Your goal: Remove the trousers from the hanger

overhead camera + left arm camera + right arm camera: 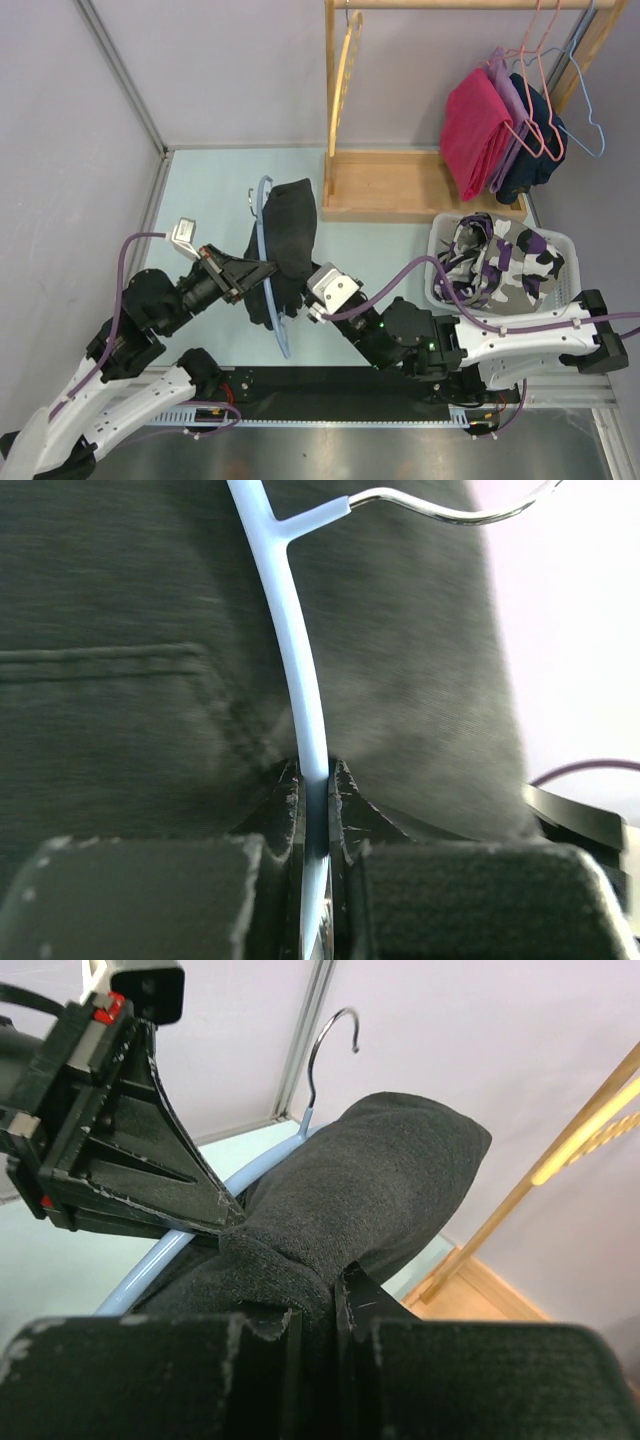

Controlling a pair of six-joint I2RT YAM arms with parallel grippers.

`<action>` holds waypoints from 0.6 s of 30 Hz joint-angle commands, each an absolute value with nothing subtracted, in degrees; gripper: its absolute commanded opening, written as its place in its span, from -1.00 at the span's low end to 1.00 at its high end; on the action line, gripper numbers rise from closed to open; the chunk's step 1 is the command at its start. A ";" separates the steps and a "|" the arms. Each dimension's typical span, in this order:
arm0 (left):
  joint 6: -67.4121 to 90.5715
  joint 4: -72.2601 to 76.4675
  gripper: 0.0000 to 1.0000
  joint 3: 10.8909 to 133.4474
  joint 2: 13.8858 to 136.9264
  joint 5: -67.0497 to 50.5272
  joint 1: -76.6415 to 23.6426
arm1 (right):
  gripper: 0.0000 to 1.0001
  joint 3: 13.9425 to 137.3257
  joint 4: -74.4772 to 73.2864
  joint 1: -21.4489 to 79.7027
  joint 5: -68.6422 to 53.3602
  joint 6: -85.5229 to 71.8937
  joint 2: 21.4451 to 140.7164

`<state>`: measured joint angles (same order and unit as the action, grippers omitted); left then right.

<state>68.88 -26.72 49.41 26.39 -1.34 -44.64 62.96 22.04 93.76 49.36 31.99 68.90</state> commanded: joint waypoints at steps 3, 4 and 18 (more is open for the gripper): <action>63.54 -36.38 -0.99 46.50 25.05 9.58 -43.59 | -1.00 72.77 42.28 98.61 49.66 39.37 64.42; 63.54 -36.91 -0.99 45.97 24.70 9.67 -43.59 | -1.00 74.25 41.75 99.14 49.66 39.55 64.42; 64.07 -40.08 -0.99 41.14 21.01 11.07 -43.59 | -1.00 89.82 30.59 99.49 51.59 42.18 65.48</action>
<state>68.99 -26.92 45.01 20.27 3.57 -44.69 79.35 16.97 98.24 54.33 39.92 69.23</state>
